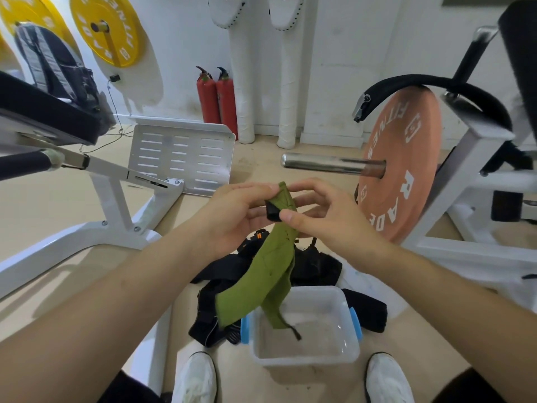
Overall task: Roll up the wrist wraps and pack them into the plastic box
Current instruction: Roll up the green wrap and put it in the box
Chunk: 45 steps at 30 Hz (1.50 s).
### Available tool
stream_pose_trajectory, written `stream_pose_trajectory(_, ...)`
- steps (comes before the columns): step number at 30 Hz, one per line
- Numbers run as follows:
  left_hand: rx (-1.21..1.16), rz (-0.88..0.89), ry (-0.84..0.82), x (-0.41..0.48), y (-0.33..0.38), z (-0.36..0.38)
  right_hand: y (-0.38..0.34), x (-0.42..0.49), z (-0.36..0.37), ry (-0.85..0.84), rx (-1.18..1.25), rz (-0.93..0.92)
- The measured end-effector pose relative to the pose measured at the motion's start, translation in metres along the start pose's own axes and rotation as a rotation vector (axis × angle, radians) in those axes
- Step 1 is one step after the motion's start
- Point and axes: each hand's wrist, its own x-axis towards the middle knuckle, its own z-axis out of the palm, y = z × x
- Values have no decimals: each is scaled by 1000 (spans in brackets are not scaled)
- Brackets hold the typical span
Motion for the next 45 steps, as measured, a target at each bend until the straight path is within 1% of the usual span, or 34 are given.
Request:
stream_pose_trajectory(3, -28, -24, 6, 0, -4, 4, 1, 0, 2, 47, 115, 28)
stream_pose_trajectory(7, -89, 2, -15, -1, -5, 10, -1, 4, -6, 12, 223, 33)
stream_pose_trajectory(8, -31, 50, 10, 0, -5, 8, -2, 5, -10, -13, 228, 32)
stream_pose_trajectory(11, 359, 257, 160, 1, -6, 2, -1, 11, -23, -78, 196, 34)
stream_pose_trajectory(12, 413, 288, 182, 3, -6, -1, 0, 13, -26, -100, 191, 43)
stream_pose_trajectory(14, 463, 284, 129, 4, -5, -5, 0, 16, -32, -149, 178, 69)
stream_pose_trajectory(16, 541, 255, -4, 6, -5, -8, -1, 19, -37, -175, 155, 72)
stream_pose_trajectory(18, 565, 225, -141, 5, -7, -6, 0, 22, -41, -154, 149, 60)
stream_pose_trajectory(19, 571, 229, -184, 4, -8, -3, 1, 22, -42, -137, 152, 50)
stream_pose_trajectory(22, 530, 285, -209, 4, -12, 4, 4, 25, -45, -83, 175, 25)
stream_pose_trajectory(27, 402, 330, -127, 7, -14, 14, 5, 26, -45, -5, 200, -31)
stream_pose_trajectory(29, 388, 373, -84, 7, -14, 16, 5, 26, -45, 7, 206, -10)
stream_pose_trajectory(33, 480, 524, -30, 12, -18, 15, 6, 29, -48, -73, 224, 118)
stream_pose_trajectory(36, 565, 639, -3, 15, -21, 13, 5, 28, -47, -123, 229, 157)
stream_pose_trajectory(39, 639, 740, 49, 16, -23, 13, 5, 26, -46, -137, 228, 95)
stream_pose_trajectory(41, 656, 764, 86, 16, -23, 16, 6, 26, -45, -82, 231, 22)
stream_pose_trajectory(45, 633, 705, 155, 14, -24, 22, 8, 27, -41, 26, 268, -95)
